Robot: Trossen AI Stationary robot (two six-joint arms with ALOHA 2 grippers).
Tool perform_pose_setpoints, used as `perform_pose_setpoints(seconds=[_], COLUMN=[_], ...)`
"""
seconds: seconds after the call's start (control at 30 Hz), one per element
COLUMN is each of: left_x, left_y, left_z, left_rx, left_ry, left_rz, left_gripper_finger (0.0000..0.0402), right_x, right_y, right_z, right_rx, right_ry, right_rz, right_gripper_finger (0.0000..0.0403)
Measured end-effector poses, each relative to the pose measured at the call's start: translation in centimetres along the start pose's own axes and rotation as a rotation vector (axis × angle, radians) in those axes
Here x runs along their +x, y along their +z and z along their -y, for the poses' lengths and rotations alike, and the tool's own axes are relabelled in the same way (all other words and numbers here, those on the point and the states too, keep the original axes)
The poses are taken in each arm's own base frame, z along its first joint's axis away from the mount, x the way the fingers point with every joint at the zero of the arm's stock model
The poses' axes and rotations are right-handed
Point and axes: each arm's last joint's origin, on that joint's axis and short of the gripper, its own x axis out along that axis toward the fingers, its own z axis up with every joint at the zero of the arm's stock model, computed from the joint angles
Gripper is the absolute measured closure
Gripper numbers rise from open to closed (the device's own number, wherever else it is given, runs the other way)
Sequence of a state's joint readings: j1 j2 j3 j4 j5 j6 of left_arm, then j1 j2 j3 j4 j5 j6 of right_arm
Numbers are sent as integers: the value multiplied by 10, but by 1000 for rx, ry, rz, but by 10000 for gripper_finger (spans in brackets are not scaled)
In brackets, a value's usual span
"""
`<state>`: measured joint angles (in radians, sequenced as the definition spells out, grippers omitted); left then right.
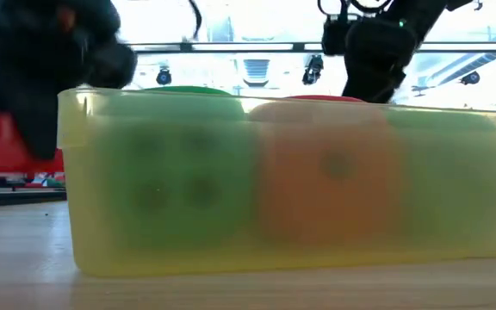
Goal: Pick & Place Toys
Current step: Put the red game piece into the white bin
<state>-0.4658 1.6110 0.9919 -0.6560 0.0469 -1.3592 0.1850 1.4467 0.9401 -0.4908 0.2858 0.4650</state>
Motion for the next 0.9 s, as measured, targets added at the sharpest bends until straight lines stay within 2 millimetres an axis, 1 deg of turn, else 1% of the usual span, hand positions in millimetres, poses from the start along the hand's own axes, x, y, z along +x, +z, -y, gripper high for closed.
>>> perform_pose_setpoints(seconds=[0.13, 0.23, 0.33, 0.4, 0.43, 0.53, 0.63, 0.77, 0.83, 0.9], left_x=[-34, -59, -81, -92, -96, -104, -104, -102, -101, -102], left_y=[-7, -12, -15, -15, -15, -13, -12, -11, -10, -6], left_z=[2, 4, 15, 28, 34, 49, 55, 56, 57, 57], left_rx=[19, 34, 91, 161, 198, 250, 294, 335, 345, 339], left_ry=[-109, -215, -381, -508, -568, -711, -744, -729, -727, -735], left_rz=[146, 306, 486, 585, 623, 711, 748, 765, 777, 792], left_gripper_finger=[287, 287, 287, 287, 287, 287, 287, 287, 287, 287], right_x=[-4, -11, -18, -25, -29, -45, -64, -84, -92, -95], right_y=[3, 9, 17, 23, 25, 27, 23, 15, 15, 15], right_z=[-13, -24, -37, -48, -53, -69, -87, -108, -114, -117], right_rx=[-111, -168, -208, -236, -244, -250, -305, -359, -370, -392], right_ry=[54, 95, 155, 197, 188, 72, -30, -35, -21, -21], right_rz=[61, 137, 248, 346, 400, 547, 642, 734, 789, 822], right_gripper_finger=[152, 152, 152, 152, 152, 152, 152, 152, 152, 152])
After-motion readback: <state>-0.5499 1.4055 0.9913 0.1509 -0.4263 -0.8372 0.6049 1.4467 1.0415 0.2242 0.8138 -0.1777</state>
